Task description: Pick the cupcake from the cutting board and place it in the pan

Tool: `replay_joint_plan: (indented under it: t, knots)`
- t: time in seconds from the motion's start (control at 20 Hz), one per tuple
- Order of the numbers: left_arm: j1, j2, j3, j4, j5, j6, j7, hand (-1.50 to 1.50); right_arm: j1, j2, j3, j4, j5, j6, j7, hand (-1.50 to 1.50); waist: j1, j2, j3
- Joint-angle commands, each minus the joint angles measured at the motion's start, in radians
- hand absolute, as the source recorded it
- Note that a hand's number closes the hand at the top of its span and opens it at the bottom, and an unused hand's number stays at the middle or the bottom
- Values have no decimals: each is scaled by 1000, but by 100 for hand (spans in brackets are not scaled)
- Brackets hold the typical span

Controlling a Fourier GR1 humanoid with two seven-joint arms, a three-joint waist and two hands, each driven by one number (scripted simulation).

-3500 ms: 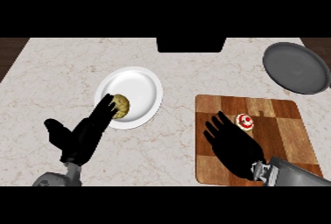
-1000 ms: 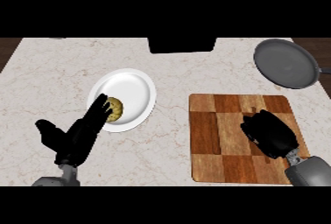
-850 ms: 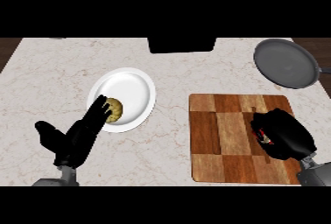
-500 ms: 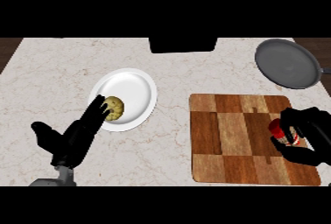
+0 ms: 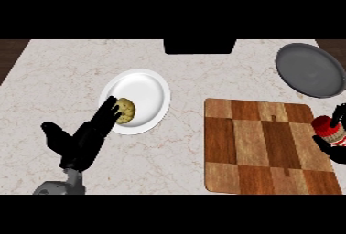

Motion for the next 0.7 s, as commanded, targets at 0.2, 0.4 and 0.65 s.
replay_joint_plan:
  t: [0.2,0.4,0.65]
  knots:
    - [-3,-19,-1,41,-27,-21,-39,0,-264,-24,-34,466,148,-148,-199,150,29,8,1]
    - [-26,-24,-2,22,-19,-25,-9,0,-431,-10,-51,688,202,-267,-253,150,38,11,1]
    - [-65,-17,7,46,-20,-38,1,0,-572,12,-130,915,207,-435,-278,150,58,21,3]
